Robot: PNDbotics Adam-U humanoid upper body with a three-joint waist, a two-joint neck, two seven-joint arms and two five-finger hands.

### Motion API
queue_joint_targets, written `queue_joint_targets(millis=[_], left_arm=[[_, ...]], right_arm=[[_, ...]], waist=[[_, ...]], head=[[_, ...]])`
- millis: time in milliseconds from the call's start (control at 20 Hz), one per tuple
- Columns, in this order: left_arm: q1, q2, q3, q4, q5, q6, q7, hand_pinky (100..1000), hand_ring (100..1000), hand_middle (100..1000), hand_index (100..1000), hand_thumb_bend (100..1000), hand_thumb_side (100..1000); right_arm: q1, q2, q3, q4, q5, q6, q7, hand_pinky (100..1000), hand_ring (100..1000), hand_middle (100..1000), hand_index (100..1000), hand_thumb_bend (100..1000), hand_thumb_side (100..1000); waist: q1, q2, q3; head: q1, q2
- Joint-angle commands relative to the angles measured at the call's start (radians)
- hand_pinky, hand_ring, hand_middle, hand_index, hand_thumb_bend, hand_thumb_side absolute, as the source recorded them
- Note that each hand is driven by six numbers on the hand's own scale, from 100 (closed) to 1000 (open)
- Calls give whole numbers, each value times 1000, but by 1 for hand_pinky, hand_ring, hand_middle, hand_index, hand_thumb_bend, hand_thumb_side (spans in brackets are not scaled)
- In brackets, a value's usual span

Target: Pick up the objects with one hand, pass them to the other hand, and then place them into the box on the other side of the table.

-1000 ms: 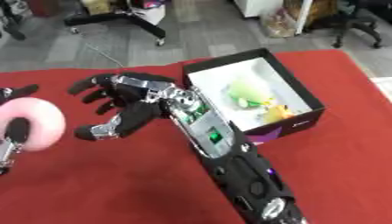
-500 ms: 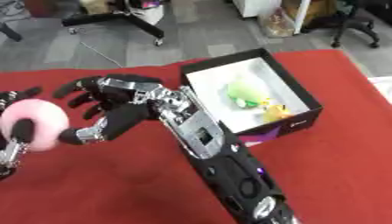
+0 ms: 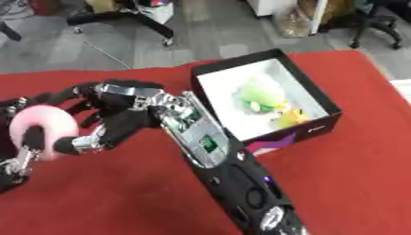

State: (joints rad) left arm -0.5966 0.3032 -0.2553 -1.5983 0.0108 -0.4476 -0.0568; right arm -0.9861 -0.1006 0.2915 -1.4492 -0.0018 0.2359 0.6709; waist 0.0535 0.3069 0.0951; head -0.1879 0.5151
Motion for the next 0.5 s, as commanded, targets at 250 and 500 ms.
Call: queue_joint_targets(millis=[250, 500], left_arm=[[-15, -8, -5, -15, 16, -3, 6, 986, 614, 514, 546, 100, 348], [-12, -21, -7, -17, 34, 5, 3, 992, 614, 514, 554, 100, 354]], right_arm=[[-20, 10, -13, -8, 0, 17, -26, 842, 879, 825, 719, 100, 100], [-18, 14, -13, -6, -24, 26, -43, 818, 811, 670, 631, 100, 100]], waist=[[-8, -4, 4], [-7, -3, 5]], head=[[-8, -15], [-13, -17]])
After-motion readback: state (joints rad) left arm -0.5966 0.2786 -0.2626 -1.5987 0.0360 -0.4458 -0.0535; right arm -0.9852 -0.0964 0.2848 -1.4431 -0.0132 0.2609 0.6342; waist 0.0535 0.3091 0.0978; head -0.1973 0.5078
